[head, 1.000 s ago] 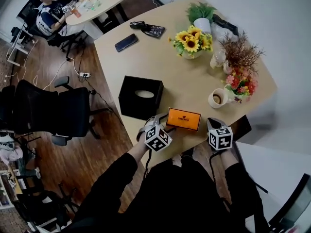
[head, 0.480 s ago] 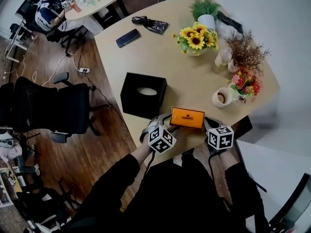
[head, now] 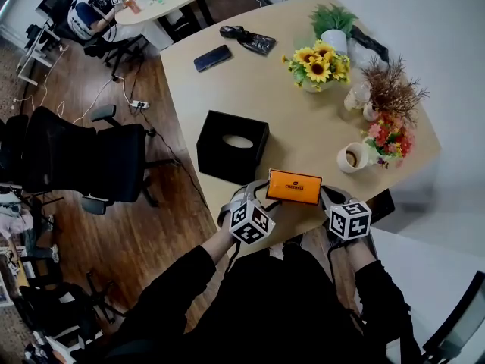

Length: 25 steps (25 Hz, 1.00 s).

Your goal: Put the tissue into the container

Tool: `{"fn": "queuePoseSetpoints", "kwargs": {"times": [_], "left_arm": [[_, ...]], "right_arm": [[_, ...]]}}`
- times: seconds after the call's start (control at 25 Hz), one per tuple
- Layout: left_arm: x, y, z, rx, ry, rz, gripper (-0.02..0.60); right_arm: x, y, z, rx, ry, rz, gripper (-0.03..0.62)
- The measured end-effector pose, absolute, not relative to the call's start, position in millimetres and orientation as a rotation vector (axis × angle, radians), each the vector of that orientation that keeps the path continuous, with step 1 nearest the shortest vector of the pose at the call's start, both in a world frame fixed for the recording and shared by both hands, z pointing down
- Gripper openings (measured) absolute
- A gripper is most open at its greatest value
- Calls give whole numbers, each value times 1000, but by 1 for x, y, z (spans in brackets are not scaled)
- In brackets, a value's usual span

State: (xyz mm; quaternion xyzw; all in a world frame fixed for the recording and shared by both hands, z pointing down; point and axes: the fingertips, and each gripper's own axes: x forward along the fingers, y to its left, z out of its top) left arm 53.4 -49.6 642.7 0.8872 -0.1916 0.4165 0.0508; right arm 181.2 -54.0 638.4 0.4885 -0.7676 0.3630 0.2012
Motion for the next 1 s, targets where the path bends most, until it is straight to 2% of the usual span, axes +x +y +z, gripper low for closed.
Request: {"fn": "queuePoseSetpoints", "kwargs": {"times": [0.56, 1.0], "left_arm": [[40, -52, 571, 2749, -807, 1195, 258], [-1, -60, 521, 2707, -1032, 1235, 258]], "right_arm": [[165, -68, 564, 1280, -2372, 879, -2], [122, -85, 505, 1142, -2534, 746, -2]]}}
